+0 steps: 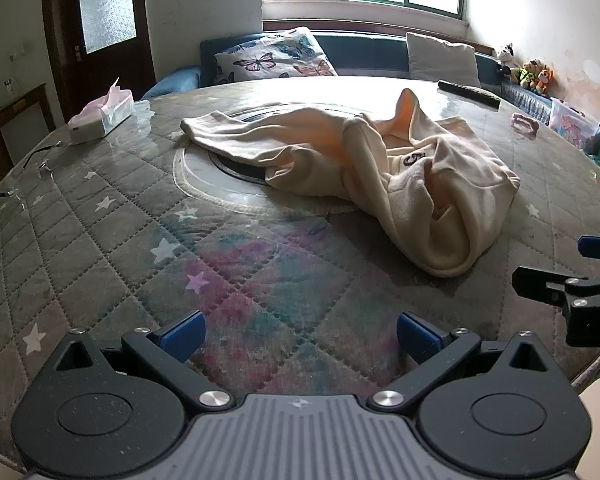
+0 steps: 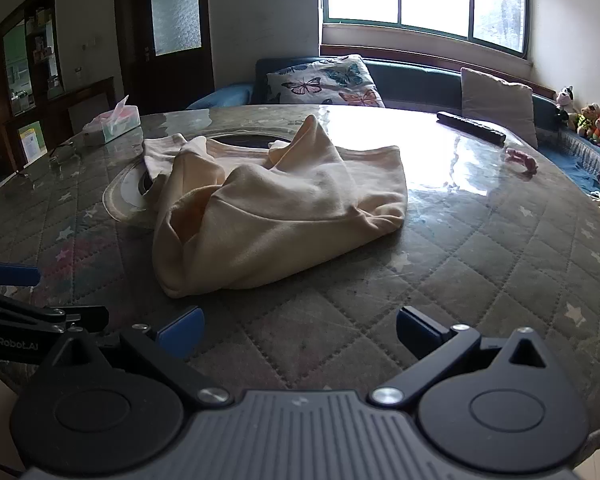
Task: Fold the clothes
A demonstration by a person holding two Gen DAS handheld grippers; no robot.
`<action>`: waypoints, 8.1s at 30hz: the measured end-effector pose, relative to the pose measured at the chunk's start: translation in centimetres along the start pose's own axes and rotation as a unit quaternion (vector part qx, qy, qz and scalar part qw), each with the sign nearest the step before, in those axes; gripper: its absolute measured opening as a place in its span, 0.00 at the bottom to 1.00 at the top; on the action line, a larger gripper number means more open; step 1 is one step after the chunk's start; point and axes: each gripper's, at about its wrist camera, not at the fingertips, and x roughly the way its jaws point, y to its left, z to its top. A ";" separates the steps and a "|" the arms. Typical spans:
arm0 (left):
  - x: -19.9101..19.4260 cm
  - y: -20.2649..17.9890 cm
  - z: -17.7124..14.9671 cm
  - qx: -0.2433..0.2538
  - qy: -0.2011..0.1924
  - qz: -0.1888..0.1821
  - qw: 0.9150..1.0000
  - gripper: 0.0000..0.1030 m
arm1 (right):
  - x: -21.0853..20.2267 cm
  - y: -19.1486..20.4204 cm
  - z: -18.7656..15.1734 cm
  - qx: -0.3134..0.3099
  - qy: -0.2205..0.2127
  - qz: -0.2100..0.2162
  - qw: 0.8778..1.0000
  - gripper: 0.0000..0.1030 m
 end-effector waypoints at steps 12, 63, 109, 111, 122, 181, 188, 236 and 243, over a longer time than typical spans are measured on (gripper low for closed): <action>0.5 -0.1 0.7 0.002 0.003 -0.003 1.000 1.00 | 0.5 0.1 0.4 0.001 0.002 0.006 1.000 1.00; 12.8 0.8 17.8 -0.035 0.053 -0.051 0.997 0.29 | 17.2 -4.7 16.9 0.023 0.032 0.039 0.998 0.40; -3.3 6.4 4.8 0.015 -0.007 -0.039 0.999 0.37 | 1.5 -17.9 2.2 0.097 0.043 -0.133 0.985 0.49; -3.1 5.5 5.0 0.029 -0.007 -0.052 0.998 0.38 | 2.2 -17.5 2.4 0.079 0.038 -0.148 0.985 0.52; -1.0 -1.2 4.8 0.133 -0.004 -0.139 0.981 0.38 | -1.2 -19.6 3.5 0.110 -0.008 -0.176 0.978 0.56; -0.5 -1.5 2.9 0.216 -0.015 -0.208 0.954 0.08 | 0.6 1.6 2.6 -0.187 0.083 0.160 0.966 0.52; 1.7 1.5 5.6 0.144 -0.035 -0.106 0.983 0.22 | 1.3 0.2 4.3 -0.149 0.060 0.142 0.977 0.52; 5.5 21.8 6.2 -0.130 -0.013 0.143 0.981 0.06 | 4.2 0.0 4.0 -0.129 0.074 0.111 0.983 0.62; 4.1 21.5 7.0 -0.150 -0.042 0.109 0.982 0.12 | 4.2 0.2 4.2 -0.137 0.076 0.107 0.982 0.62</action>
